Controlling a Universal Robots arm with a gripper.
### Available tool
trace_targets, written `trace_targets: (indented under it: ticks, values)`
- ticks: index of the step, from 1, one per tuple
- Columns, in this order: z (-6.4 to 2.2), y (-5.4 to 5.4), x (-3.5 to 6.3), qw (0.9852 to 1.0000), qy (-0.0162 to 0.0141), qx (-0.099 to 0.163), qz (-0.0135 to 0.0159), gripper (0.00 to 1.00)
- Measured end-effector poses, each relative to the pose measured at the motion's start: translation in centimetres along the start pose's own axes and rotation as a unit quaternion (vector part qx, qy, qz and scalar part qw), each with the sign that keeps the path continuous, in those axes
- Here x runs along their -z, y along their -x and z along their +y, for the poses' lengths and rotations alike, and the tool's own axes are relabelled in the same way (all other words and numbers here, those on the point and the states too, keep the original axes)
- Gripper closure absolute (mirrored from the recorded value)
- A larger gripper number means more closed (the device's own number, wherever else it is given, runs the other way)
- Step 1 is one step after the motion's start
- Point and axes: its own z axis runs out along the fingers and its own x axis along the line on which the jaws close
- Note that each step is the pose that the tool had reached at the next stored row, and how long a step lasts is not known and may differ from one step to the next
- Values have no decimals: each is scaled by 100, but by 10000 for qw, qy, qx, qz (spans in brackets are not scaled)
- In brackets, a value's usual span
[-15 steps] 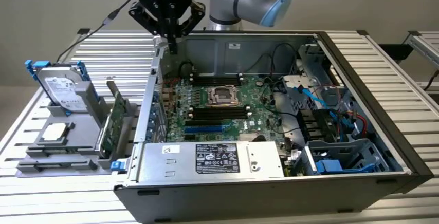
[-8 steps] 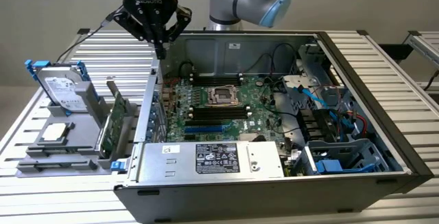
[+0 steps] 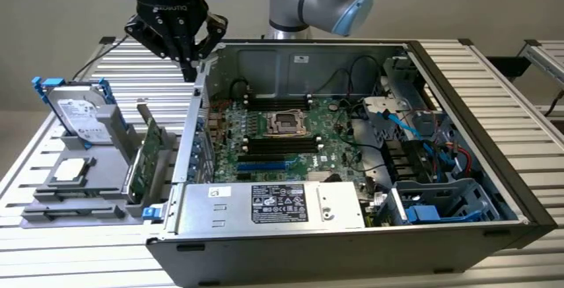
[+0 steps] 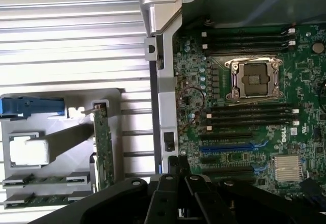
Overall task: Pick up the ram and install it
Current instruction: 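Reach for the ram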
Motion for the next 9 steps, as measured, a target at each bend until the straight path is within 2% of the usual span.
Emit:
trace_targets:
  ticks: [2,4,9]
  values:
    - [-14,-65,-8,10000,-11,-1,9,89]
    - [-25,-115,-18,10000,-31,-2,32,89]
    - [-45,-211,-37,9999,-104,-4,118,89]
